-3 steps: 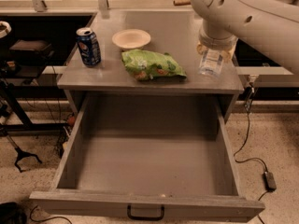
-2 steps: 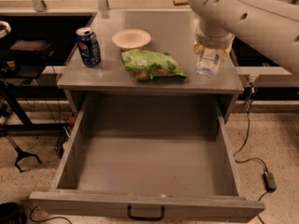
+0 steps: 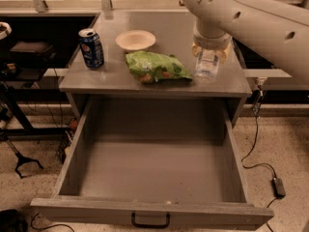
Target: Pick blue plastic bottle from top drawer and place on counter
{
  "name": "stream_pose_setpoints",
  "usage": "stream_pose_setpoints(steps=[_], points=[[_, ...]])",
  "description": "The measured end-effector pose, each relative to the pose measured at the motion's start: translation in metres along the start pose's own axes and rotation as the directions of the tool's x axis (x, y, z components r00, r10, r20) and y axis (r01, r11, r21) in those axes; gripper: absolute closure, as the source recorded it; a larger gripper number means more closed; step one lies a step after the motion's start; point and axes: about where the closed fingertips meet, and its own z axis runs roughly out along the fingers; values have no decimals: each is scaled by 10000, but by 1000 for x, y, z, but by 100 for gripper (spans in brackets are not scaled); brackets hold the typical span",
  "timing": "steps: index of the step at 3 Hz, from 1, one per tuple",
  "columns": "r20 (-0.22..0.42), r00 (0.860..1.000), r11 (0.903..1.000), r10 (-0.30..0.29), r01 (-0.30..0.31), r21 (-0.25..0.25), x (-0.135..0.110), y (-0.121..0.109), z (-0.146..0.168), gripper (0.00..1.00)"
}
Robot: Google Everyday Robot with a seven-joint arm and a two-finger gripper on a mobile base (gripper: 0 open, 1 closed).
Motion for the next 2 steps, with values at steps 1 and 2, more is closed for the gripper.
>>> stream_pose_setpoints(steps=[1, 2], points=[[35, 10000, 9999, 8, -7, -113, 1, -5, 3, 35], [24, 9999, 9995, 121, -120, -282, 3, -5, 5, 12]])
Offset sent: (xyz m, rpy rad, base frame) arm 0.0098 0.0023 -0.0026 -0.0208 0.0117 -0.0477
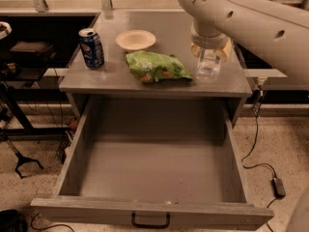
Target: Pick blue plastic bottle from top drawer and place on counter
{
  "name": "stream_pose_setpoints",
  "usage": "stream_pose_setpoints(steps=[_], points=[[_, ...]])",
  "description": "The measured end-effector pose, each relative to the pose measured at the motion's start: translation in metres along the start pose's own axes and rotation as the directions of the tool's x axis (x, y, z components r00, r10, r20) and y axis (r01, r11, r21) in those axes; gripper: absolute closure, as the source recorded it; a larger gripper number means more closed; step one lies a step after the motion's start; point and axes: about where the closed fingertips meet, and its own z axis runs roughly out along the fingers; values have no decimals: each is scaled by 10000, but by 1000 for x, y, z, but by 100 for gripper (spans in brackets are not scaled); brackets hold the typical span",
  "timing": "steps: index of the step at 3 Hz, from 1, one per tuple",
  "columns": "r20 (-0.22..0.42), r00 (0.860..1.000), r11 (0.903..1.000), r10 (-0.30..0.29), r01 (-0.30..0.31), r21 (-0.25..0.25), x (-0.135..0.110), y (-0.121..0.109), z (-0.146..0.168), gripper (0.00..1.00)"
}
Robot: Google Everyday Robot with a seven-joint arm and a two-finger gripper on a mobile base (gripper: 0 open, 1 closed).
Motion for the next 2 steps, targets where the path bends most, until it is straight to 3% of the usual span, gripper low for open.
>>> stream_pose_setpoints(steps=[1, 2], points=[[14, 9999, 9998, 156, -156, -137, 1, 3, 2, 0], [14, 9999, 9998, 156, -156, -137, 1, 3, 2, 0]])
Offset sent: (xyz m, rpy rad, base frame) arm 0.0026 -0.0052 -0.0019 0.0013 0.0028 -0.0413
